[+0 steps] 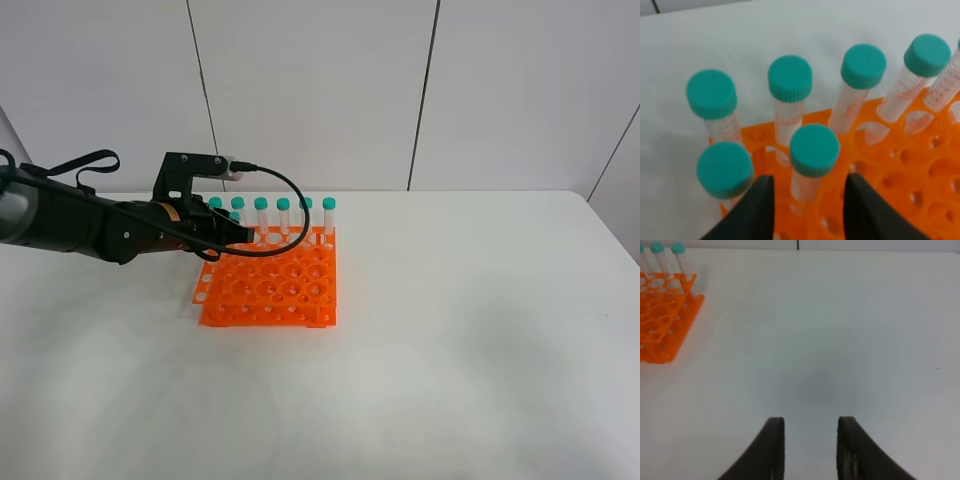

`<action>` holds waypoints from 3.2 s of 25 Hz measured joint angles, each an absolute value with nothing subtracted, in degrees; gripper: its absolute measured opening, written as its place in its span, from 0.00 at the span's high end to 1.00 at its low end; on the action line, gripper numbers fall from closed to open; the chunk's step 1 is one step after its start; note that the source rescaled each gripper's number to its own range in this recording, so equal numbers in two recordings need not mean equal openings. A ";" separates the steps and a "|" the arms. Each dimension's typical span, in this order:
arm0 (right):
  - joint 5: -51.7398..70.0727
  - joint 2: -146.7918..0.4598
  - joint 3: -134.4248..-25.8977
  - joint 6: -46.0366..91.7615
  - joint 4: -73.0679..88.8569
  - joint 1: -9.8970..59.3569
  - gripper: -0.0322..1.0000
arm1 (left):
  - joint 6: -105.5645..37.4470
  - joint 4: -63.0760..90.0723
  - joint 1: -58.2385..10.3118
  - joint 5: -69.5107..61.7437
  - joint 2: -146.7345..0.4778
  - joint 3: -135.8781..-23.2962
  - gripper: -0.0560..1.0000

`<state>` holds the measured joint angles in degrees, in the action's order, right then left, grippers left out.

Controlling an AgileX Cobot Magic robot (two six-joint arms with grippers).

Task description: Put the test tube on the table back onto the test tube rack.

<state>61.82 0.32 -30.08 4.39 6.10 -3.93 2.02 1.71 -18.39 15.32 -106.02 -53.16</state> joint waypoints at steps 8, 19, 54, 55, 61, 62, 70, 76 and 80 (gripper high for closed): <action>61.82 0.32 -30.08 4.39 6.10 -3.93 0.69 | 4.69 1.45 -18.39 9.41 -99.70 -53.16 0.78; 61.82 0.32 -30.08 4.39 6.10 -3.93 0.69 | 3.45 0.51 -18.39 0.00 -92.80 -53.16 0.22; 61.82 0.32 -30.08 4.39 6.10 -3.93 0.69 | -1.18 -1.08 4.72 -15.64 -72.28 -47.73 0.00; 61.82 0.32 -30.08 4.39 6.10 -3.93 0.69 | -1.23 -1.08 4.93 -15.64 -72.28 -47.45 0.00; 61.82 0.32 -30.08 4.39 6.10 -3.93 0.69 | -0.83 -1.08 4.86 -16.63 -71.60 -47.21 0.00; 61.82 0.32 -30.08 4.39 6.10 -3.93 0.69 | -0.76 -1.08 4.75 -17.16 -70.86 -47.19 0.00; 61.82 0.32 -30.08 4.39 6.10 -3.93 0.69 | 0.00 -0.60 -1.22 -20.37 -58.63 -46.45 0.00; 61.82 0.32 -30.08 4.39 6.10 -3.93 0.69 | 0.30 -0.43 -5.24 -20.80 -53.56 -42.63 0.00; 61.82 0.32 -30.08 4.39 6.10 -3.93 0.69 | 0.47 0.00 -5.24 -19.56 -50.05 -37.52 0.00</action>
